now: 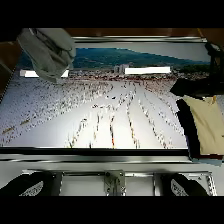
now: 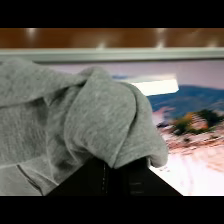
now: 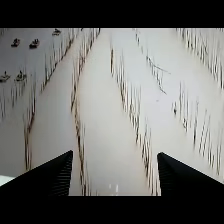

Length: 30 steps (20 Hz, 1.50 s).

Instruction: Fold the shirts.

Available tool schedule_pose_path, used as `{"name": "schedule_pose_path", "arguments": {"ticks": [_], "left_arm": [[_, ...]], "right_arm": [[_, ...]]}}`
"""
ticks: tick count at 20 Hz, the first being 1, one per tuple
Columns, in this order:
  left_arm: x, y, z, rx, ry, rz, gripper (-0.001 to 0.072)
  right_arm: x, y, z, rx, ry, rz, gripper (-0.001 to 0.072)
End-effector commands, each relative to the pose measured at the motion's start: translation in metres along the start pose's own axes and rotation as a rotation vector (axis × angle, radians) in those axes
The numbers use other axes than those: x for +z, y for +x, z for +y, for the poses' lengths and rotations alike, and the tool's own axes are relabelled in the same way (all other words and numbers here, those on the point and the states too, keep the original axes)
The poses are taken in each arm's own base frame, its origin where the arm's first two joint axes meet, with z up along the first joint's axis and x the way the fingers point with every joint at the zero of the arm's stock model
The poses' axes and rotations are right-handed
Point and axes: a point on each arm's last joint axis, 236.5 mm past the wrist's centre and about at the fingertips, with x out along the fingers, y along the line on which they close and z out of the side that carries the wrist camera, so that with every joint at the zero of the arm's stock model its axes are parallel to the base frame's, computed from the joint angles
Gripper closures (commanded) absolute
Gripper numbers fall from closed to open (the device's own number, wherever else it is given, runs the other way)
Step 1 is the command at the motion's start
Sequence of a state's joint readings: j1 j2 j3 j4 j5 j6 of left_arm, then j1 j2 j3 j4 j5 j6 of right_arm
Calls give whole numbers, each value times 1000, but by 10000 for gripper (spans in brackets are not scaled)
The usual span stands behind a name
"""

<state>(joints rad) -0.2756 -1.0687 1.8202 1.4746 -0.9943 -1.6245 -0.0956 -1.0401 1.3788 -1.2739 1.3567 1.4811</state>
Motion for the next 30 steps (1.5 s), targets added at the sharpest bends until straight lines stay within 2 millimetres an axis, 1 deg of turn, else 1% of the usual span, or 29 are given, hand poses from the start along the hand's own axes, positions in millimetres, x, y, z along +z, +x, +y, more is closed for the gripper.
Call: {"name": "schedule_pose_path", "arguments": {"ticks": [1, 2, 3, 4, 6, 7, 8, 9, 10, 12, 13, 14, 15, 16, 18, 20, 21, 22, 23, 24, 25, 27, 29, 30], "left_arm": [[27, -80, -92, -261, 4, -113, 674], [12, -79, -105, -296, 14, -55, 674], [-7, -73, -112, -313, 13, 14, 674], [-29, -64, -117, -318, 2, 90, 674], [-92, -39, -120, -305, -20, 268, 674], [-126, -26, -120, -291, -36, 354, 674], [-165, -14, -120, -273, -51, 445, 674], [-212, -5, -118, -248, -70, 549, 674], [-260, 1, -116, -223, -99, 650, 674], [-342, 5, -113, -194, -170, 795, 674], [-373, 4, -110, -176, -210, 843, 674], [-399, 1, -106, -149, -253, 886, 674], [-413, -1, -105, -135, -288, 911, 674], [-421, -2, -107, -139, -309, 921, 674], [-421, 1, -109, -144, -324, 912, 674], [-422, 6, -110, -145, -335, 907, 665], [-424, 6, -111, -144, -338, 914, 480], [-426, 5, -109, -137, -337, 923, 93], [-428, 1, -99, -112, -342, 954, -13], [-431, -6, -86, -88, -331, 1001, -13], [-434, -17, -69, -70, -303, 1056, -13], [-436, -35, -35, -24, -303, 1128, -13], [-437, -44, -11, 27, -351, 1143, -13], [-441, -47, -4, 46, -378, 1141, -13]], "right_arm": [[27, -77, 20, -16, -76, -222, 67], [26, -92, 24, -20, -86, -256, 67], [21, -102, 26, -23, -94, -266, 67], [10, -105, 28, -22, -98, -235, 67], [-23, -97, 27, -14, -93, -96, 67], [-40, -86, 26, -7, -84, -24, 67], [-55, -74, 24, 6, -70, 42, 67], [-71, -56, 24, 32, -51, 105, 67], [-86, -37, 25, 60, -27, 155, 67], [-115, 9, 29, 103, 7, 227, 67], [-131, 33, 31, 111, 16, 250, 67], [-145, 52, 37, 122, 18, 267, 67], [-158, 69, 42, 129, 17, 278, 67], [-167, 81, 47, 134, 19, 280, 67], [-174, 96, 53, 138, 27, 270, 67], [-176, 103, 56, 146, 42, 284, 66], [-177, 107, 54, 142, 49, 294, 66], [-179, 111, 55, 145, 55, 308, 66], [-181, 114, 54, 142, 57, 322, 66], [-183, 116, 53, 141, 51, 332, 66], [-184, 118, 53, 142, 43, 337, 66], [-184, 120, 52, 139, 39, 339, 66], [-187, 124, 53, 146, 47, 356, 65], [-189, 128, 56, 161, 54, 373, 65]]}}
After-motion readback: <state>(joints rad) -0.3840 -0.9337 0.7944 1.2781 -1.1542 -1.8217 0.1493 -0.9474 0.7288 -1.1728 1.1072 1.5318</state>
